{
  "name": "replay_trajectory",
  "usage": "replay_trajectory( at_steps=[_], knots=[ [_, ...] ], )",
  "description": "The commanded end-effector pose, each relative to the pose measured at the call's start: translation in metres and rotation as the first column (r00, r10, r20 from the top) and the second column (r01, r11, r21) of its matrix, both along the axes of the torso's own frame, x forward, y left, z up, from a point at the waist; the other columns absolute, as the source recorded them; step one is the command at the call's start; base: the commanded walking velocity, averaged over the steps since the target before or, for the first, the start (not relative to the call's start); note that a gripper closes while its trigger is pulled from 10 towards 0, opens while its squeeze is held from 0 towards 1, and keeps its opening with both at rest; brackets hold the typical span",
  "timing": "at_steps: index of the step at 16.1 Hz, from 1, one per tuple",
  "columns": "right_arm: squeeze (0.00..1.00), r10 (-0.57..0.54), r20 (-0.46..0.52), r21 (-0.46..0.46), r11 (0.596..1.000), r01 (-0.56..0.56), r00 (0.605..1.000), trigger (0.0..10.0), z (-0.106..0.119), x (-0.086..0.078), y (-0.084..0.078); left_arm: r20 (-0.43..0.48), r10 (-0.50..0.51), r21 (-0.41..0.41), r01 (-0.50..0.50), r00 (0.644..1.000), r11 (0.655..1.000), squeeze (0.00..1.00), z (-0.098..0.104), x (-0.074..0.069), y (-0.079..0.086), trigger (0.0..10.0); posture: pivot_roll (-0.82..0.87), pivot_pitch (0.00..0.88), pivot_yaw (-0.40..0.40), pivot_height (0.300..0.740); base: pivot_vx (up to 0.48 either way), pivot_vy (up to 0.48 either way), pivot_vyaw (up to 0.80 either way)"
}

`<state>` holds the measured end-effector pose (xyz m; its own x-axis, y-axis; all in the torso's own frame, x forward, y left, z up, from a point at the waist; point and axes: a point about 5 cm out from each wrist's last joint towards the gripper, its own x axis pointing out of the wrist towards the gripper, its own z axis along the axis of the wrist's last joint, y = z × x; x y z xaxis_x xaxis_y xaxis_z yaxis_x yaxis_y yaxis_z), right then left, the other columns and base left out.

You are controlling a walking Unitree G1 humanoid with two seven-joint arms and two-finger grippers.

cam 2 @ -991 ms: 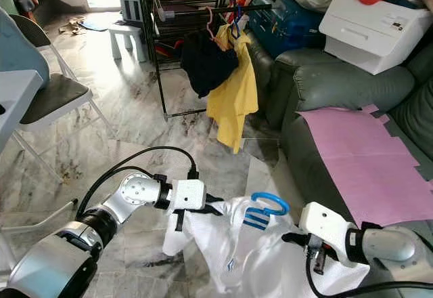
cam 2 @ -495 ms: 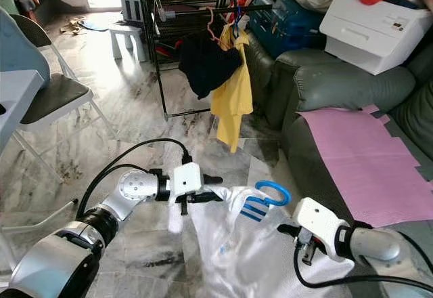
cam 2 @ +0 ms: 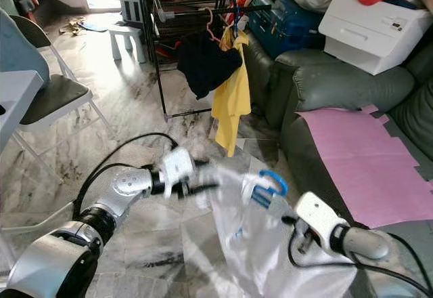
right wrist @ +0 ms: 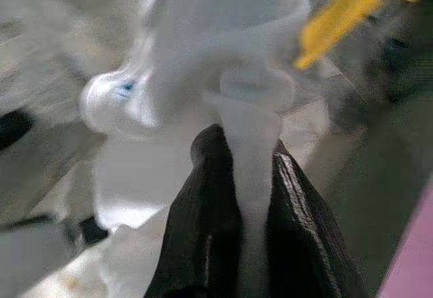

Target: Hang hanger

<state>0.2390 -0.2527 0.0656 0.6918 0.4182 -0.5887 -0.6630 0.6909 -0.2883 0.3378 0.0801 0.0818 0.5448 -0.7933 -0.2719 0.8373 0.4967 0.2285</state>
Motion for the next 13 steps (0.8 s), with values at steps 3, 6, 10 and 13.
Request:
replay_trajectory(
  at_steps=[3,6,10,13],
  knots=[
    [0.0,-0.223,0.131,0.07,0.974,0.215,0.966,0.0,0.005,0.02,0.002,-0.071,0.431,0.0,-0.432,0.899,0.902,1.0,-0.011,0.013,0.032,10.0,-0.04,0.0,-0.018,0.74,0.0,0.0,0.0],
    [0.0,-0.351,0.129,0.221,0.922,0.318,0.927,0.0,-0.003,0.029,0.023,-0.141,0.642,0.003,-0.648,0.754,0.761,1.0,-0.024,0.011,0.053,10.0,-0.02,0.0,-0.022,0.74,0.0,0.0,0.0],
    [0.0,-0.544,0.085,0.469,0.761,0.448,0.835,0.0,-0.019,0.038,0.055,-0.168,0.778,0.104,-0.774,0.605,0.625,1.0,-0.05,-0.006,0.079,10.0,0.03,0.0,-0.045,0.74,0.0,0.0,0.0],
    [0.0,-0.581,-0.009,0.497,0.703,0.508,0.814,0.0,-0.042,0.032,0.063,-0.173,0.819,0.191,-0.797,0.547,0.572,1.0,-0.07,-0.024,0.094,10.0,0.09,0.0,-0.07,0.74,0.0,0.0,0.0]
  ],
)
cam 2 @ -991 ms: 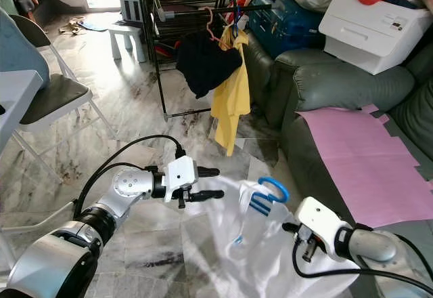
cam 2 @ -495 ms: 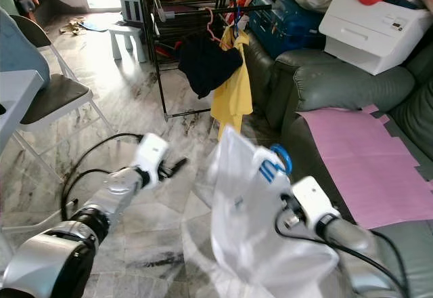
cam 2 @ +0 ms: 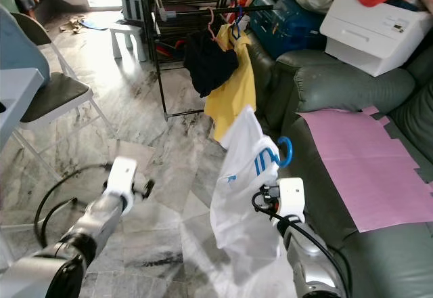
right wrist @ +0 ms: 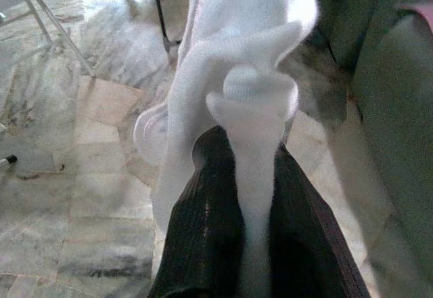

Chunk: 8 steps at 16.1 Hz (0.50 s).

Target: Hang hanger

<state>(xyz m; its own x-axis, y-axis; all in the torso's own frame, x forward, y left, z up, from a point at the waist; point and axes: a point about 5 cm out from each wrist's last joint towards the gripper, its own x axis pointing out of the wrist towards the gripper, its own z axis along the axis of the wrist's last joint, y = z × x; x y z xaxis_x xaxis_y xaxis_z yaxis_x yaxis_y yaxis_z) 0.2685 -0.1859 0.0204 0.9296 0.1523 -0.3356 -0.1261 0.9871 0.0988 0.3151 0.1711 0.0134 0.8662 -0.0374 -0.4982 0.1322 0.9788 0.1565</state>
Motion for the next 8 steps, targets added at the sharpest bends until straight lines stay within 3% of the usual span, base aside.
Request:
replay_trajectory(
  at_steps=[1,2,3,4,5,8],
  knots=[
    [0.0,-0.027,0.017,0.004,1.0,0.026,0.999,0.0,-0.001,0.001,-0.002,-0.023,0.017,0.027,-0.017,1.0,0.999,0.9,-0.005,-0.005,0.005,10.0,0.09,0.0,-0.073,0.74,0.0,0.0,0.0],
    [0.0,-0.036,-0.014,0.01,0.999,0.036,0.999,0.0,-0.011,-0.004,0.0,-0.05,0.034,0.018,-0.033,0.998,0.999,0.31,-0.012,-0.011,0.008,10.0,0.1,0.0,-0.076,0.74,0.0,0.0,0.0],
    [0.0,-0.044,-0.031,0.015,0.999,0.044,0.999,0.0,-0.019,-0.008,0.002,-0.063,0.045,0.029,-0.043,0.997,0.999,0.0,-0.016,-0.016,0.011,10.0,0.1,0.0,-0.081,0.74,0.0,0.0,0.0],
    [0.0,-0.057,-0.034,0.025,0.998,0.058,0.998,3.6,-0.022,-0.011,0.003,-0.08,0.038,0.048,-0.034,0.996,0.998,0.0,-0.021,-0.021,0.013,10.0,0.09,0.0,-0.083,0.74,0.0,0.0,0.0],
    [0.0,-0.07,-0.029,0.026,0.997,0.071,0.997,10.0,-0.023,-0.011,0.003,-0.102,0.03,0.05,-0.025,0.994,0.998,0.0,-0.026,-0.026,0.013,10.0,0.08,0.0,-0.081,0.74,0.0,0.0,0.0],
    [0.0,-0.073,-0.023,0.025,0.997,0.073,0.997,10.0,-0.023,-0.013,0.003,-0.113,0.013,0.012,-0.012,0.994,1.0,0.0,-0.029,-0.029,0.008,10.0,0.06,0.0,-0.075,0.74,0.0,0.0,0.0]
  ],
)
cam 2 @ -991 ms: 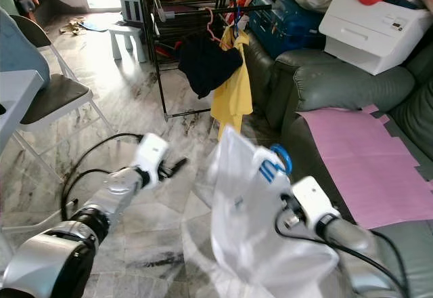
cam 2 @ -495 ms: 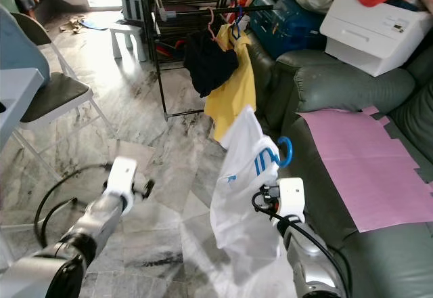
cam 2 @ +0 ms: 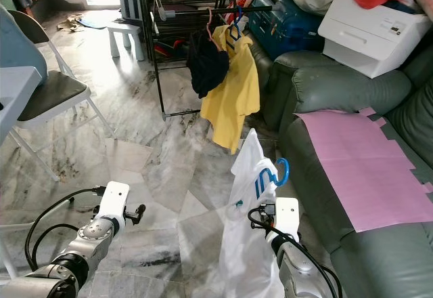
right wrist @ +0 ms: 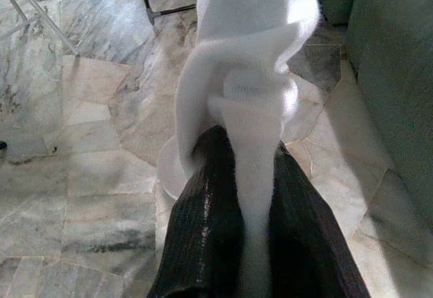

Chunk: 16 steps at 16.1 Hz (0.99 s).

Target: Hang hanger

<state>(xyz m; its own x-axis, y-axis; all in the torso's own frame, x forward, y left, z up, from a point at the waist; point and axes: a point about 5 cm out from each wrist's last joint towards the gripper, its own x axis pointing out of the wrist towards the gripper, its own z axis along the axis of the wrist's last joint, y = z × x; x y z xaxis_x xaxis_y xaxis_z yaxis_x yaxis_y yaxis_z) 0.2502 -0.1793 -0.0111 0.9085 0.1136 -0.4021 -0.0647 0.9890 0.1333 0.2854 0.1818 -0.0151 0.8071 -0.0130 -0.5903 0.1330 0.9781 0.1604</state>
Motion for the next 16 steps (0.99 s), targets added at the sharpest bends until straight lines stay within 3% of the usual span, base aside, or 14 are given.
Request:
replay_trajectory(
  at_steps=[1,5,6,9,16],
  knots=[
    [0.0,-0.023,0.06,0.005,1.0,0.023,0.998,10.0,0.008,0.004,-0.004,-0.004,-0.003,-0.014,0.003,1.0,1.0,0.0,0.0,0.001,-0.005,10.0,0.06,0.0,-0.074,0.74,0.0,0.0,0.0],
    [0.0,-0.016,0.061,0.006,1.0,0.015,0.998,10.0,0.007,0.001,-0.006,0.004,0.001,-0.028,-0.001,1.0,1.0,0.0,0.003,0.005,-0.009,10.0,0.05,0.0,-0.073,0.74,0.0,0.0,0.0],
    [0.0,-0.031,0.066,-0.003,0.999,0.032,0.997,10.0,0.007,0.002,-0.014,0.008,0.018,-0.046,-0.017,1.0,0.999,0.0,0.006,0.01,-0.014,10.0,0.02,0.0,-0.072,0.74,0.27,0.0,0.0],
    [0.0,-0.046,0.069,-0.006,0.999,0.046,0.997,10.0,0.006,0.001,-0.018,0.007,0.015,-0.051,-0.015,1.0,0.999,0.0,0.008,0.012,-0.017,10.0,0.02,0.0,-0.069,0.74,0.28,0.0,0.0],
    [0.0,-0.036,0.056,0.015,0.999,0.036,0.998,10.0,0.001,0.003,-0.009,0.011,0.023,-0.053,-0.022,1.0,0.998,0.0,0.012,0.017,-0.016,10.0,0.03,0.0,-0.057,0.74,0.313,0.0,0.0]
  ],
)
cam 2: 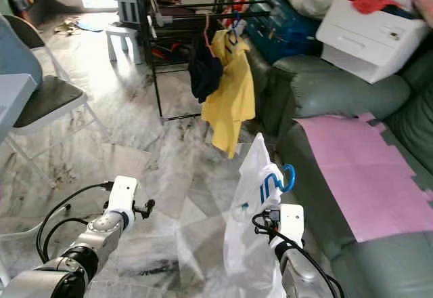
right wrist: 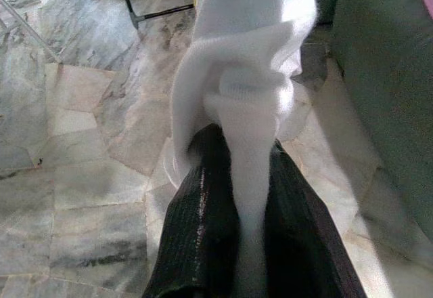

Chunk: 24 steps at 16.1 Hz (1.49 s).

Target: Hang hanger

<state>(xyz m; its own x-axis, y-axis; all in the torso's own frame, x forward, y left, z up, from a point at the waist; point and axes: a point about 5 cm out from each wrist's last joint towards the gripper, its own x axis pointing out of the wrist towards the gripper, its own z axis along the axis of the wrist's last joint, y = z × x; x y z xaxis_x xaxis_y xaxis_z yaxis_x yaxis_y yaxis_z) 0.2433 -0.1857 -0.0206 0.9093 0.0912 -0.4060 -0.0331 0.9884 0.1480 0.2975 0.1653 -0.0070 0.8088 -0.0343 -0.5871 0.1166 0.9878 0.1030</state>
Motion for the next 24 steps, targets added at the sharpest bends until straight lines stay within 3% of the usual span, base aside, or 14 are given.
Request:
replay_trajectory(
  at_steps=[1,7,15,17,19,22,24],
  knots=[
    [0.0,0.001,0.068,-0.003,1.0,-0.001,0.998,10.0,0.011,0.011,-0.002,0.011,0.008,0.006,-0.008,1.0,1.0,0.0,0.005,0.006,0.0,10.0,0.03,0.0,-0.056,0.74,0.311,0.0,0.45],
    [0.0,-0.002,0.075,-0.007,1.0,0.002,0.997,10.0,0.014,0.017,-0.008,0.013,0.021,0.012,-0.021,1.0,1.0,0.0,0.008,0.008,0.001,10.0,0.03,0.0,-0.052,0.74,0.392,0.0,0.51],
    [0.0,-0.015,0.073,-0.012,1.0,0.016,0.997,10.0,0.014,0.019,-0.013,0.019,0.042,0.022,-0.043,0.999,0.999,0.0,0.011,0.012,0.001,10.0,0.03,0.0,-0.051,0.74,0.431,0.0,0.0],
    [0.0,-0.012,0.07,-0.015,1.0,0.013,0.997,10.0,0.014,0.019,-0.014,0.015,0.067,0.033,-0.067,0.998,0.997,0.0,0.01,0.011,0.004,10.0,0.03,0.0,-0.052,0.74,0.422,0.0,0.0],
    [0.0,-0.016,0.062,-0.02,1.0,0.017,0.998,10.0,0.013,0.019,-0.016,0.002,0.1,0.097,-0.1,0.995,0.99,0.0,0.009,0.009,0.012,10.0,0.03,0.0,-0.05,0.74,0.124,0.0,0.0],
    [0.0,-0.044,0.06,-0.029,0.999,0.045,0.997,10.0,0.012,0.017,-0.024,0.009,0.042,0.071,-0.042,0.999,0.997,0.0,0.009,0.009,0.01,10.0,0.03,0.0,-0.054,0.74,0.0,0.0,0.0],
    [0.0,-0.092,0.096,-0.042,0.994,0.097,0.991,10.0,0.016,0.012,-0.032,0.086,-0.045,0.006,0.044,0.995,0.999,0.0,0.017,0.015,0.002,10.0,0.05,0.0,-0.061,0.74,0.0,0.0,0.0]
  ],
)
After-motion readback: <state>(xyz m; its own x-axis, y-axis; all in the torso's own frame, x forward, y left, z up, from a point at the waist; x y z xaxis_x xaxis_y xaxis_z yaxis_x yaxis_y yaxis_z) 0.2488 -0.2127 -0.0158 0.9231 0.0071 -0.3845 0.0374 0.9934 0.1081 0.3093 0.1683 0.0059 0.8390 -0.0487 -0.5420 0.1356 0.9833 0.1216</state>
